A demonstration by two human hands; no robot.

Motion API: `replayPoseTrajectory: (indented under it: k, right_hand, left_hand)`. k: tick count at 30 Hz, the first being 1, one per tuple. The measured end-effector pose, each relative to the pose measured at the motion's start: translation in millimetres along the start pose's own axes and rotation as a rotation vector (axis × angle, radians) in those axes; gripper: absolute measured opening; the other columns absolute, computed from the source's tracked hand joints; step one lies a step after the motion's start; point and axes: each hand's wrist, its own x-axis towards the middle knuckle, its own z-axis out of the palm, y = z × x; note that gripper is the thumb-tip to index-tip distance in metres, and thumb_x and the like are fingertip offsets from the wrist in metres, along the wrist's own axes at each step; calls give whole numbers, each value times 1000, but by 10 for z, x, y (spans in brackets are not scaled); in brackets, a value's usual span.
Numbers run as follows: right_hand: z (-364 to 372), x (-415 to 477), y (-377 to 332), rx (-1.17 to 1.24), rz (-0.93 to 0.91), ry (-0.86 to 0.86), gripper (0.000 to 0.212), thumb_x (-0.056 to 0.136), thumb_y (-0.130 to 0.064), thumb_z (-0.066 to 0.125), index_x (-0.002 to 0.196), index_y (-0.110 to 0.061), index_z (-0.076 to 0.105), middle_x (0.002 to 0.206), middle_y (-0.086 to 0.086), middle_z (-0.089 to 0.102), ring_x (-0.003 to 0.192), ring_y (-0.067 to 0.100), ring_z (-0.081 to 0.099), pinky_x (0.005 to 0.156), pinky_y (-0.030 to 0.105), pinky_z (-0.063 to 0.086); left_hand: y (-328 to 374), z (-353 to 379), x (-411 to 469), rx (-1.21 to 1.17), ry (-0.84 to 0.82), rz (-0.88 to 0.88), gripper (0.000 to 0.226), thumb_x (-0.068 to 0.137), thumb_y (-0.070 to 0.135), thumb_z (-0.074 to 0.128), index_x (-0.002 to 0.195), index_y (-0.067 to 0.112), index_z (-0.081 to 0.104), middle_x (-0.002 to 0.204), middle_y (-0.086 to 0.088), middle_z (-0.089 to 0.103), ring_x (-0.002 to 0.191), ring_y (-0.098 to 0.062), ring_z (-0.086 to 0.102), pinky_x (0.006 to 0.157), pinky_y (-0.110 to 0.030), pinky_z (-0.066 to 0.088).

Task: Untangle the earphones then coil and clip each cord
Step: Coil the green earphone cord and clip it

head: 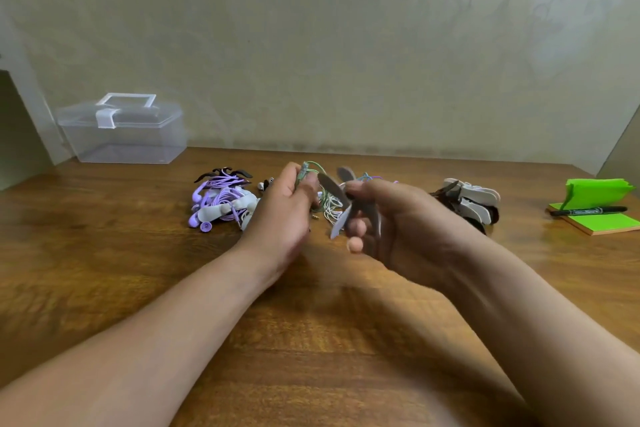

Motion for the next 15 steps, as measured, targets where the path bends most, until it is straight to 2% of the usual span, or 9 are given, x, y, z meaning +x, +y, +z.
replayPoseTrajectory:
  k: [5, 8, 11, 13, 15]
  right_hand:
    - [14, 42, 50, 37, 94, 35, 15, 104, -13, 55, 114, -3, 59, 76, 7, 53, 49, 10, 50, 44, 23, 50]
    - [-3, 65, 53, 57, 94, 72, 13, 103, -14, 56, 111, -3, 61, 76, 8, 57, 50, 10, 51, 45, 23, 51]
    - [-7, 68, 59, 70, 75, 117, 13, 103, -13, 56, 107, -3, 63, 73, 7, 60, 49, 10, 52, 45, 22, 52]
    - [-12, 68, 57, 70, 65, 130, 13, 103, -13, 55, 105, -3, 64, 69, 5, 60, 48, 9, 51, 45, 21, 51]
    - [-15, 65, 53, 43, 73, 129, 11, 103, -13, 55, 104, -5, 62, 66, 4, 59, 47, 8, 50, 44, 20, 50]
  left_hand:
    - [-17, -30, 14, 63, 61, 55, 25, 106, 37, 46, 87, 21, 50, 75, 3, 51, 67, -17, 44, 70, -42, 39]
    - [-2, -19, -3, 87, 49, 84, 25, 99, 46, 46, 87, 25, 51, 78, 2, 53, 70, -19, 45, 70, -48, 41]
    - [3, -2, -26, 134, 10, 122, 28, 99, 48, 45, 91, 22, 51, 81, -9, 52, 72, -21, 46, 74, -60, 46]
    - [-9, -8, -33, 168, -12, 151, 25, 105, 42, 45, 93, 21, 51, 80, -9, 55, 71, -19, 48, 74, -56, 48]
    - [-23, -17, -21, 204, -36, 182, 21, 110, 34, 44, 95, 21, 52, 76, 0, 55, 68, -14, 48, 71, -45, 45]
